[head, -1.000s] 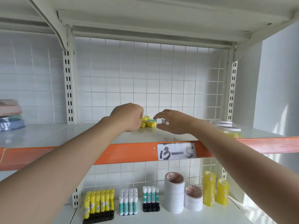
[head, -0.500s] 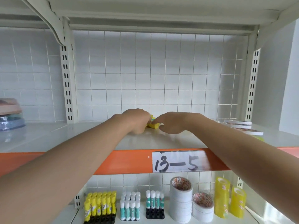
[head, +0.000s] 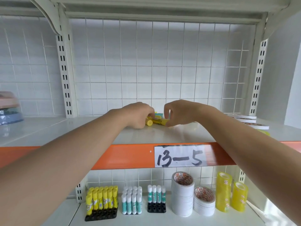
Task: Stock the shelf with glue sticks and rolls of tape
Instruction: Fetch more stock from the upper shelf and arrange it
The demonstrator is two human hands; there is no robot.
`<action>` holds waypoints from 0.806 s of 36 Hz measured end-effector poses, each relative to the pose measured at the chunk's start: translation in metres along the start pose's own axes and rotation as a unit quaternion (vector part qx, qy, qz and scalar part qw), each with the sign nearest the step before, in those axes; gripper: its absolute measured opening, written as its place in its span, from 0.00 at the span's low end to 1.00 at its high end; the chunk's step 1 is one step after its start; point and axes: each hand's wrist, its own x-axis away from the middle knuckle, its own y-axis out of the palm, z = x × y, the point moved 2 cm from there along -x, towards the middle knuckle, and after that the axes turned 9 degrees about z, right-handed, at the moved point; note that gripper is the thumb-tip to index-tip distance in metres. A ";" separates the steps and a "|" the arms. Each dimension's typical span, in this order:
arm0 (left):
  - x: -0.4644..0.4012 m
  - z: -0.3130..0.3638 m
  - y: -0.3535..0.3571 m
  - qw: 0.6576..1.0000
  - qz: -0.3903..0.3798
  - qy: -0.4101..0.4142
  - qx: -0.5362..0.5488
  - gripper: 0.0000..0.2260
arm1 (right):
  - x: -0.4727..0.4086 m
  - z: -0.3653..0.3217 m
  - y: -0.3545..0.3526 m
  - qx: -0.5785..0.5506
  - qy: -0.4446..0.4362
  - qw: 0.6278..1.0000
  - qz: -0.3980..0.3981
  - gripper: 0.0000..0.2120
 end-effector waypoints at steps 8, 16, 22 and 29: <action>0.001 0.008 -0.003 0.998 0.039 0.049 -0.025 0.14 | 0.009 0.002 -0.007 -0.005 0.036 0.997 -0.066 0.13; 0.006 0.006 -0.016 0.974 0.121 -0.003 0.194 0.05 | 0.005 0.008 -0.016 -0.054 0.090 0.994 0.029 0.13; 0.017 0.014 -0.040 0.941 0.192 -0.045 0.274 0.04 | 0.010 0.001 -0.028 -0.166 0.097 0.974 0.121 0.06; 0.044 0.020 -0.065 0.888 0.230 -0.088 0.389 0.05 | 0.034 -0.014 -0.038 -0.265 0.076 0.931 0.239 0.06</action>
